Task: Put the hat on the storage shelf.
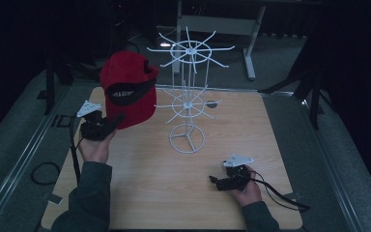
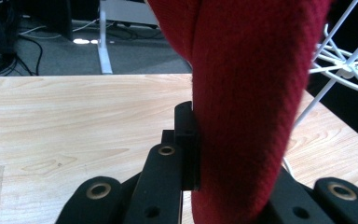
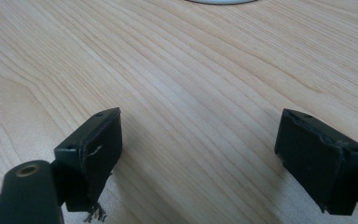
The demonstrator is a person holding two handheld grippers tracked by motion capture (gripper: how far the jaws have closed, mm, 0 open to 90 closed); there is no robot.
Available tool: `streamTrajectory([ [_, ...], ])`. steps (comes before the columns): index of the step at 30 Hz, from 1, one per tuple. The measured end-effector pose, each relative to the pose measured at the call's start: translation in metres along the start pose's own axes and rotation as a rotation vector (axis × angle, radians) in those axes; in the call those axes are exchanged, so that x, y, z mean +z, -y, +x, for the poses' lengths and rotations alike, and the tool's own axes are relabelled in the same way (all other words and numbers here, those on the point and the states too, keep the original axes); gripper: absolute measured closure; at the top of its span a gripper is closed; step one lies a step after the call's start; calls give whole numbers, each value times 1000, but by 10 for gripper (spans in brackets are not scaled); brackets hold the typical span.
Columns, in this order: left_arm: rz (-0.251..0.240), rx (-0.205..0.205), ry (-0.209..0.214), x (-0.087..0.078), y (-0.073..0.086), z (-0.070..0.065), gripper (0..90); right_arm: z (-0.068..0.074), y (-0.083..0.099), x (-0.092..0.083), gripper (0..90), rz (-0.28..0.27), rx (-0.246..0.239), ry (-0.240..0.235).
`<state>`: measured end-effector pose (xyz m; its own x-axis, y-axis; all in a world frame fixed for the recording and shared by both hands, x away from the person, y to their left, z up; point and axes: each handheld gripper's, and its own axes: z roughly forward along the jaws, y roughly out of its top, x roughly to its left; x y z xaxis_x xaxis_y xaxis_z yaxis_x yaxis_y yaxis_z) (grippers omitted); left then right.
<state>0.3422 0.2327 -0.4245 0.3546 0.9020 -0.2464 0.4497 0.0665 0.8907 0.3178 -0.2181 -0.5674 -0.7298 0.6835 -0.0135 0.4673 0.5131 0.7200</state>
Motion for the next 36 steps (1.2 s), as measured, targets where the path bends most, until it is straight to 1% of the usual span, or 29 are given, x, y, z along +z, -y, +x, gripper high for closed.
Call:
streamTrajectory([
  [18, -53, -2, 2, -9, -10, -5, 856, 0, 0, 0, 147, 1, 1, 0],
  [23, -59, -2, 0, -11, -11, -5, 856, 0, 0, 0, 147, 1, 2, 0],
  [24, -69, -5, 2, -13, -12, -5, 856, 0, 0, 0, 147, 1, 2, 0],
  [34, -90, 4, 12, -17, -13, -9, 857, 0, 0, 0, 147, 1, 2, 0],
  [36, -103, 16, 19, -18, -13, -9, 857, 0, 0, 0, 147, 1, 2, 0],
])
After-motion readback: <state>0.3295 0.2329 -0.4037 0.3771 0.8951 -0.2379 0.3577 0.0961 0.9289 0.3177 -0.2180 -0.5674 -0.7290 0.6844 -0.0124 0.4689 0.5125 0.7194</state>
